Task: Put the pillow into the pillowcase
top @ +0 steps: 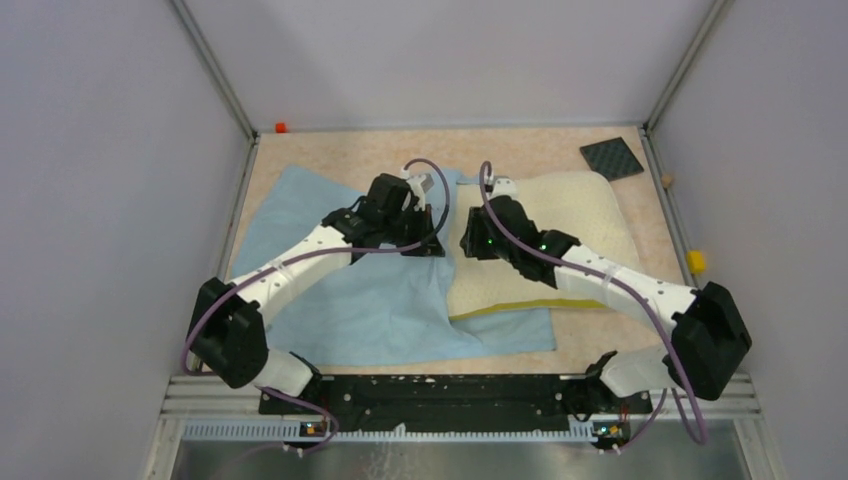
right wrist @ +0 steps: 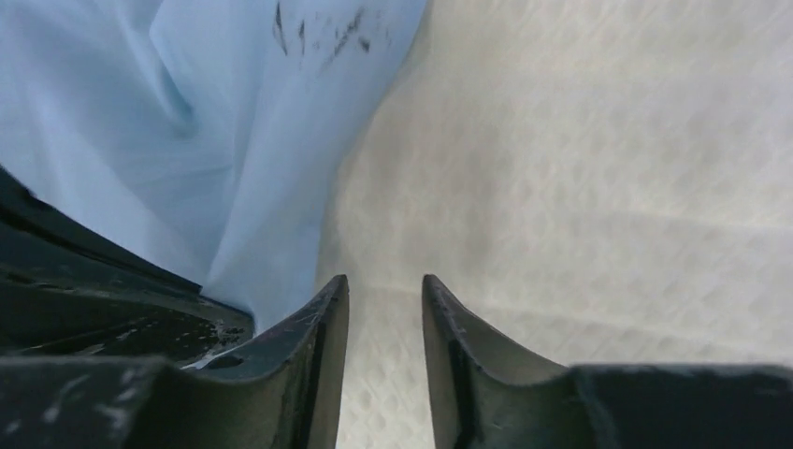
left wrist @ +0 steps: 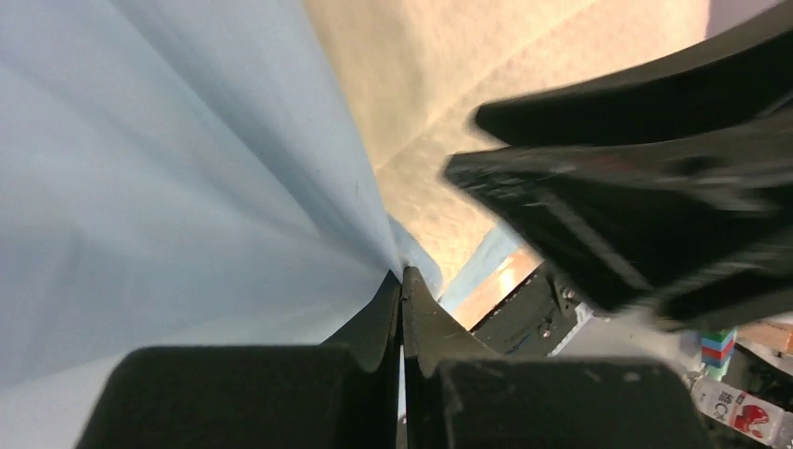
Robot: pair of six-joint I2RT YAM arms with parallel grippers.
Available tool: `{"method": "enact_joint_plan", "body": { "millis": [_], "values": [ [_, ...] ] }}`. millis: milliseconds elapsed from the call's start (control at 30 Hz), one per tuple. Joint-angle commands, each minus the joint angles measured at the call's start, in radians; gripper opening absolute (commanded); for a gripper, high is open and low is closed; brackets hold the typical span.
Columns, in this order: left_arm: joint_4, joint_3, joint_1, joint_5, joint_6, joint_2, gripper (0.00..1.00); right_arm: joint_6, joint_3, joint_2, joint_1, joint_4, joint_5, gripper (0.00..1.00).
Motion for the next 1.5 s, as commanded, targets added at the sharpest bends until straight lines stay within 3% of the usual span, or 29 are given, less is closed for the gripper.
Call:
{"method": "enact_joint_plan", "body": {
  "millis": [0,67,200,367,500,567,667,800,900,1000,1100,1200,1300,1467],
  "values": [
    [0.045,0.098,-0.048,-0.006,-0.078,-0.009,0.0,0.037,-0.09,0.044,0.006,0.151,-0.119,0.27],
    [0.064,0.112,-0.079,-0.023,-0.113,0.0,0.0,0.065,-0.082,0.03,0.006,0.126,-0.063,0.25],
    [0.094,0.085,-0.109,-0.085,-0.148,0.037,0.0,0.046,-0.026,-0.059,-0.026,-0.034,0.122,0.43],
    [0.102,0.072,-0.111,-0.134,-0.125,0.103,0.02,-0.022,0.013,-0.132,-0.137,-0.158,0.208,0.59],
    [0.038,0.101,-0.115,-0.192,-0.088,0.128,0.25,-0.136,0.001,-0.081,-0.229,-0.06,0.073,0.64],
    [0.015,0.128,-0.115,-0.233,-0.067,0.109,0.45,-0.194,-0.002,-0.028,-0.232,-0.003,0.019,0.66],
    [-0.049,0.235,-0.115,-0.324,-0.024,0.096,0.64,-0.211,0.002,0.068,-0.232,0.047,-0.029,0.67],
    [-0.104,0.367,-0.115,-0.476,0.041,0.132,0.76,-0.18,-0.05,0.15,-0.232,0.112,-0.072,0.66],
    [-0.124,0.448,-0.114,-0.601,0.092,0.219,0.8,-0.135,-0.093,0.186,-0.232,0.157,-0.123,0.58],
    [-0.16,0.548,-0.113,-0.667,0.124,0.348,0.8,-0.061,-0.126,0.184,-0.232,0.215,-0.187,0.41],
    [-0.181,0.638,-0.113,-0.709,0.134,0.472,0.81,0.017,-0.14,0.172,-0.232,0.226,-0.202,0.0],
    [-0.208,0.722,-0.113,-0.772,0.132,0.576,0.79,0.082,-0.164,0.144,-0.232,0.252,-0.212,0.0],
    [-0.228,0.787,-0.112,-0.819,0.137,0.644,0.7,0.122,-0.183,0.101,-0.232,0.258,-0.209,0.0],
    [-0.222,0.818,-0.112,-0.864,0.153,0.661,0.28,0.138,-0.189,0.006,-0.232,0.233,-0.193,0.0]
  ]
}}
